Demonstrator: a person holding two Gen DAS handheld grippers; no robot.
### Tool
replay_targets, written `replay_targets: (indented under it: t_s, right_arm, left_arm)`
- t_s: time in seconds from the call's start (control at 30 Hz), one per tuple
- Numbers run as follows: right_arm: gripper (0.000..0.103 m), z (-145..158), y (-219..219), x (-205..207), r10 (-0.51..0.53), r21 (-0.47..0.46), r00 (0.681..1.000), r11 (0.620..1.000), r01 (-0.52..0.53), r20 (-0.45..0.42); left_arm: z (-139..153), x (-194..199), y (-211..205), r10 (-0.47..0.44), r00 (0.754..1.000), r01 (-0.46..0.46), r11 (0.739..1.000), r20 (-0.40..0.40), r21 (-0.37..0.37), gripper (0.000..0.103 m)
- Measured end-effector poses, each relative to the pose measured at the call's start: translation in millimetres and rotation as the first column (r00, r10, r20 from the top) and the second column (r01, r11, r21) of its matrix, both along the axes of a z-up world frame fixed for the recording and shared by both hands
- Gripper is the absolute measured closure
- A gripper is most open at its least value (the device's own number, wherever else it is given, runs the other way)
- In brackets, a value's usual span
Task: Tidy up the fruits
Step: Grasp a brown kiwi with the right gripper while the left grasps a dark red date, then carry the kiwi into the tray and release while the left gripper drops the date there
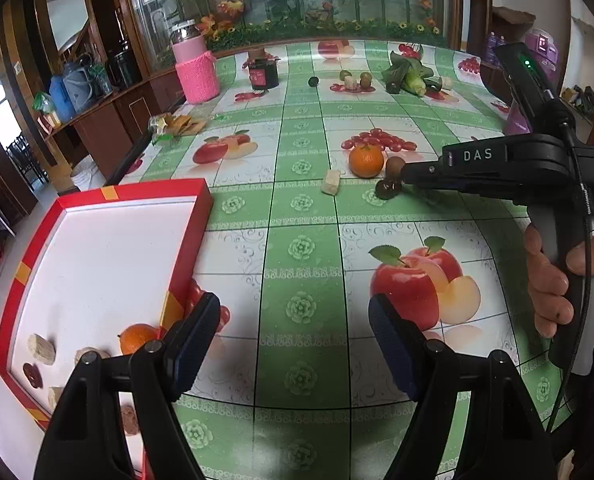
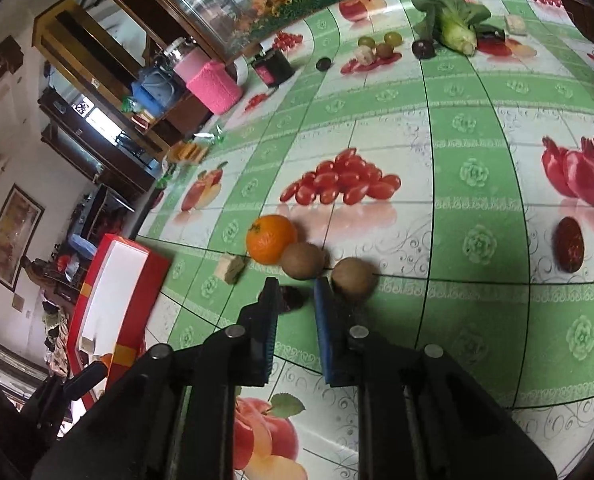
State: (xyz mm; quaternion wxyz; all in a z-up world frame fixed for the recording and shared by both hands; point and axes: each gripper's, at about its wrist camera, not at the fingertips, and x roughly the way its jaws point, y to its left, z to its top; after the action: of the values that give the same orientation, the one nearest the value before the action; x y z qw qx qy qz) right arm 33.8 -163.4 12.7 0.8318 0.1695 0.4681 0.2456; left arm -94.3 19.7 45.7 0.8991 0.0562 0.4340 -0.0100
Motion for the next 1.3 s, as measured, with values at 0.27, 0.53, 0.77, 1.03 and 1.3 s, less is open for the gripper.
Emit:
replay_targets:
  t_s: [0.27, 0.53, 0.77, 1.03, 1.3]
  right_arm:
    - [0.059, -1, 11, 6, -0.037, -0.059, 0.999, 0.998, 0.039, 0.033]
    - [0.060, 0, 31, 12, -0.008, -0.197, 0.990, 0.980, 0.035, 0.138]
    - [0.077, 1, 39, 8, 0.015, -0.354, 0.983, 0.934, 0.051, 0.182]
    - [0.077, 24, -26, 13, -0.113, 0.012, 0.987, 0.994, 0.112, 0.112]
    - [0.077, 39, -79, 10, -0.288, 0.190, 0.953, 0.945, 0.267, 0.097]
  left_arm:
    - [-9, -4, 3, -0.026, 0.999, 0.025, 0.999, -0.019, -0.031, 0.026]
    - [-7, -4, 12, -0.022, 1.000, 0.021, 0.998, -0.016, -0.052, 0.026]
    - [-4, 8, 7, -0.025, 1.000, 0.024, 0.999, -0.017, -0.034, 0.026]
    - [1, 39, -17, -0.087, 0.996, 0.086, 0.995, -0.021, -0.058, 0.027]
    - [-8, 80, -49, -0.118, 0.992, 0.112, 0.987, -0.050, -0.119, 0.042]
